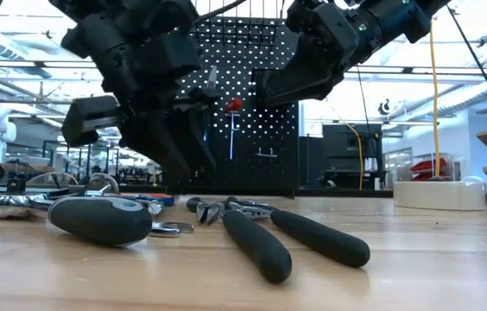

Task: Hang tools onto peg board
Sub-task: Put the slip joint pliers on the left black bin on the peg board

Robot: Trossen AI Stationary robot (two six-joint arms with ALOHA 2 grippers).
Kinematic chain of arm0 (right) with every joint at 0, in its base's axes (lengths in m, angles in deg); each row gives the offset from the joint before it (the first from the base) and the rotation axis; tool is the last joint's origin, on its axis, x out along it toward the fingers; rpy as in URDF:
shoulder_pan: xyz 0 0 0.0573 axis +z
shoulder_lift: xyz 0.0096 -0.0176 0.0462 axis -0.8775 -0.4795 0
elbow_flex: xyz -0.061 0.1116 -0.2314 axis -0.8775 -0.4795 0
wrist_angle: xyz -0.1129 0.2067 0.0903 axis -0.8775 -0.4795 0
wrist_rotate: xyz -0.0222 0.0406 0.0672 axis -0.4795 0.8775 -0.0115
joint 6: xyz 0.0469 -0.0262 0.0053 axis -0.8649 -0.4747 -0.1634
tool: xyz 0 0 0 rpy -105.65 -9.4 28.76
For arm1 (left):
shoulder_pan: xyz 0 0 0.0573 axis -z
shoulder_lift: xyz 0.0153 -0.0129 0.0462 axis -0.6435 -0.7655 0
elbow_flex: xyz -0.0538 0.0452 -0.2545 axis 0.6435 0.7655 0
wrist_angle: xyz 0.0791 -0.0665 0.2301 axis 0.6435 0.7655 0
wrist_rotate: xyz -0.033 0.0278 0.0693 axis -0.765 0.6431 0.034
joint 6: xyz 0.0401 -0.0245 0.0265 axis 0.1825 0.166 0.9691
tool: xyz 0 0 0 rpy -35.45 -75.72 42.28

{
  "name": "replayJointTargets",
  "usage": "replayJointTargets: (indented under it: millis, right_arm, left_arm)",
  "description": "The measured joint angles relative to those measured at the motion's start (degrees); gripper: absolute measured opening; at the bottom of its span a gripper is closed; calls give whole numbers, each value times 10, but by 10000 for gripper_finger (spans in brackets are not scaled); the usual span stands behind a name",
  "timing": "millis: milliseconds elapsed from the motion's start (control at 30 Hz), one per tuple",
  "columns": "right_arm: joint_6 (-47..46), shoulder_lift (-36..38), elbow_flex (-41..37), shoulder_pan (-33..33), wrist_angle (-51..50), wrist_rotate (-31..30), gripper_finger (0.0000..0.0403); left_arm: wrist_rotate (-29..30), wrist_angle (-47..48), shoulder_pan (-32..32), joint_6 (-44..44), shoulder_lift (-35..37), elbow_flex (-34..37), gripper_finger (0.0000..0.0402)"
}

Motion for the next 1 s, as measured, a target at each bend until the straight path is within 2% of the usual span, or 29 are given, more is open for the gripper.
replayJointTargets:
  millis: [100, 200, 600, 1000]
  right_arm:
    - [0, 0, 0, 0, -4, 0, 185]
    - [0, 0, 0, 0, -3, 0, 185]
    - [0, 0, 0, 0, -4, 0, 185]
    - [-3, 0, 0, 3, -17, 0, 185]
  left_arm:
    - [-2, 39, -13, 6, -12, -22, 102]
    - [-25, 72, -25, 47, -30, -31, 102]
    - [-24, 84, -25, 95, -71, -66, 102]
    - [-17, 49, 27, 141, -71, -105, 102]
